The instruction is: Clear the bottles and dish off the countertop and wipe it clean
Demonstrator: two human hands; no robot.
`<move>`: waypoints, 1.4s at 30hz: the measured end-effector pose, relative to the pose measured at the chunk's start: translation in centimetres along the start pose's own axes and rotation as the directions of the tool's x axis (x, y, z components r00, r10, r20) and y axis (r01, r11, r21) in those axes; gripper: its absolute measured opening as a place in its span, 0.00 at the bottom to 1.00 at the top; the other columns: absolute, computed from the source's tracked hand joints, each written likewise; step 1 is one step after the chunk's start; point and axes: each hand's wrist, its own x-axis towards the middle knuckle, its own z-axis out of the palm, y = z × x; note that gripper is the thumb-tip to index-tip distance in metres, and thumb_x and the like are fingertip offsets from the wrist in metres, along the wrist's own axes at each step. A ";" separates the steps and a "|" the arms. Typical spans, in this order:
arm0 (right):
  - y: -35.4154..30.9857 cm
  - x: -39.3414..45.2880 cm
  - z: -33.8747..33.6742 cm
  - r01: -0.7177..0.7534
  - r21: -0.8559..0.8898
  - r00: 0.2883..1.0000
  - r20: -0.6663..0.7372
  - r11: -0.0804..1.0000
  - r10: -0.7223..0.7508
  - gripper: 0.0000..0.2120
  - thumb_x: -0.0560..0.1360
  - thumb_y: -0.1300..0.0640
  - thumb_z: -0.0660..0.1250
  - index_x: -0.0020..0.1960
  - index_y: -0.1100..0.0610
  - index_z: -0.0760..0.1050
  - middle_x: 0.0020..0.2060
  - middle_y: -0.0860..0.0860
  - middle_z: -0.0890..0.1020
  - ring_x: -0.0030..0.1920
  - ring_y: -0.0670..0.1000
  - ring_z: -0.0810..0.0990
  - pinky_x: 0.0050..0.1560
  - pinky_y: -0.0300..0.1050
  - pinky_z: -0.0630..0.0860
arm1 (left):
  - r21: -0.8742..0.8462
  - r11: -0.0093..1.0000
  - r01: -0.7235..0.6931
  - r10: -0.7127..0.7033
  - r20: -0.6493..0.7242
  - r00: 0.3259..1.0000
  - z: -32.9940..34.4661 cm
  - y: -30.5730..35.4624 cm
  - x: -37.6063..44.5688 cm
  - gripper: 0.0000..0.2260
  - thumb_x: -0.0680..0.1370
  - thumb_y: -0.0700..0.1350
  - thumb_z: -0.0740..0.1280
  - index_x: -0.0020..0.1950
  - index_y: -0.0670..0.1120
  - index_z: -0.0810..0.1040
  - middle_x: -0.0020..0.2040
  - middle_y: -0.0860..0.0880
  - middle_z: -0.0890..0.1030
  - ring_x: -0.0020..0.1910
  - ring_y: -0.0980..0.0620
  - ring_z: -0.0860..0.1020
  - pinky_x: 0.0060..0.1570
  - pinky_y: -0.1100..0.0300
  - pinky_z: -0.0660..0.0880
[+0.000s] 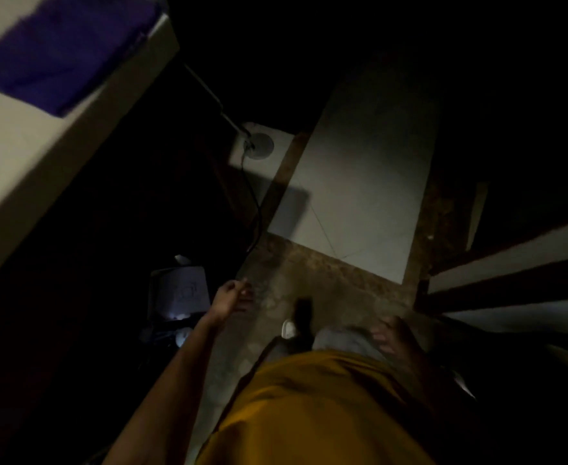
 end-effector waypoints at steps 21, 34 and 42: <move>-62.3 -21.6 26.6 0.926 0.051 -0.337 0.552 -0.373 -0.763 0.22 0.84 0.48 0.56 0.73 0.57 0.71 0.70 0.52 0.75 0.71 0.51 0.74 0.72 0.46 0.69 | 0.580 0.789 -0.203 0.611 -0.777 0.153 -18.2 38.4 -14.1 0.23 0.84 0.55 0.56 0.72 0.43 0.74 0.71 0.44 0.73 0.70 0.44 0.73 0.71 0.49 0.70; -62.7 -19.1 31.1 0.787 -0.216 -0.155 0.837 -0.577 -0.524 0.28 0.86 0.44 0.43 0.84 0.48 0.46 0.84 0.43 0.49 0.82 0.42 0.44 0.83 0.48 0.45 | 0.718 0.692 0.080 0.636 -0.658 0.405 -18.2 36.3 -9.7 0.36 0.81 0.62 0.35 0.85 0.47 0.49 0.85 0.49 0.49 0.84 0.53 0.48 0.83 0.55 0.45; -67.1 -18.9 36.5 0.783 -0.237 -0.160 0.817 -0.575 -0.554 0.27 0.87 0.45 0.44 0.85 0.50 0.49 0.84 0.45 0.52 0.83 0.44 0.47 0.83 0.50 0.47 | 0.733 0.676 0.076 0.641 -0.636 0.430 -25.3 39.0 -5.6 0.29 0.86 0.58 0.43 0.85 0.46 0.52 0.85 0.48 0.52 0.84 0.52 0.50 0.83 0.51 0.49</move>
